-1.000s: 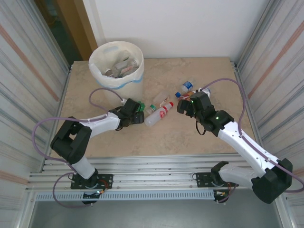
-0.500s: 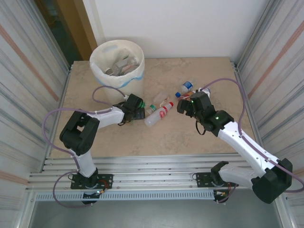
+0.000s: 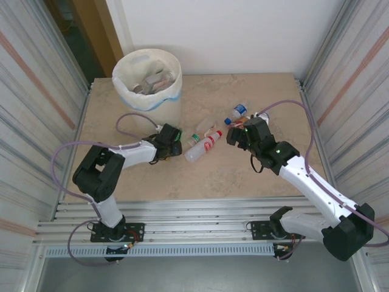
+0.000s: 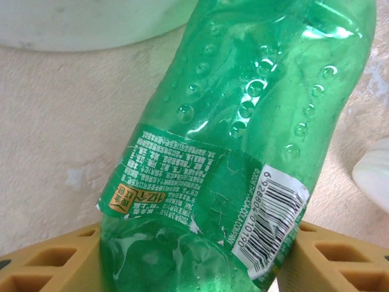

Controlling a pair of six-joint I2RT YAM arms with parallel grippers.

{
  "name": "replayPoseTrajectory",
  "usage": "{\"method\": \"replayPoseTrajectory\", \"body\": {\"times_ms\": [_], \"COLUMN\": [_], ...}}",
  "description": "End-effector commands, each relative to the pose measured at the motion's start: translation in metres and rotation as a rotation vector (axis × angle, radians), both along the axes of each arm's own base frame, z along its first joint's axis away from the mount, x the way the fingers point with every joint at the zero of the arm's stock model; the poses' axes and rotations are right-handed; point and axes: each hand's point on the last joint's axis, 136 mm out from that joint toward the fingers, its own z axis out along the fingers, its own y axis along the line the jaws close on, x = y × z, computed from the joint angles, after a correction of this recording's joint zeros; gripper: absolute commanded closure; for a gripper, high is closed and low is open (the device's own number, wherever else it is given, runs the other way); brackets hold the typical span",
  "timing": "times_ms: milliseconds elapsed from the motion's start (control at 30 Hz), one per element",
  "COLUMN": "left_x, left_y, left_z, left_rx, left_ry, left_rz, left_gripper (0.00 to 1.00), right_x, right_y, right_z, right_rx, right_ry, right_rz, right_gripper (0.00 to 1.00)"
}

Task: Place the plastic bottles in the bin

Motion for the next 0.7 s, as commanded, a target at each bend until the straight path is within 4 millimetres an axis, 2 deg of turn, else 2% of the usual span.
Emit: {"method": "replayPoseTrajectory", "body": {"times_ms": [0,233,367,667], "left_x": [-0.018,-0.031,-0.04,-0.053], "left_y": [0.023,0.023,0.019,0.019], "left_z": [-0.012,-0.007,0.006,0.038], "left_rx": [0.042,0.088,0.107,0.109], "left_ry": [0.051,0.048,0.023,-0.047], "left_rz": [0.071,0.059,0.039,0.027], "left_gripper": [0.43,0.49,0.58,0.64], "right_x": [-0.001,-0.004,-0.007,-0.005], "right_y": [-0.006,-0.009,-0.014,-0.014], "right_z": [0.002,0.003,0.006,0.009], "right_rx": [0.019,0.017,0.014,0.014], "right_ry": [-0.013,-0.022,-0.034,-0.047], "right_rz": [-0.036,-0.042,-0.051,-0.054], "right_gripper": [0.02,0.02,0.02,0.02]}}
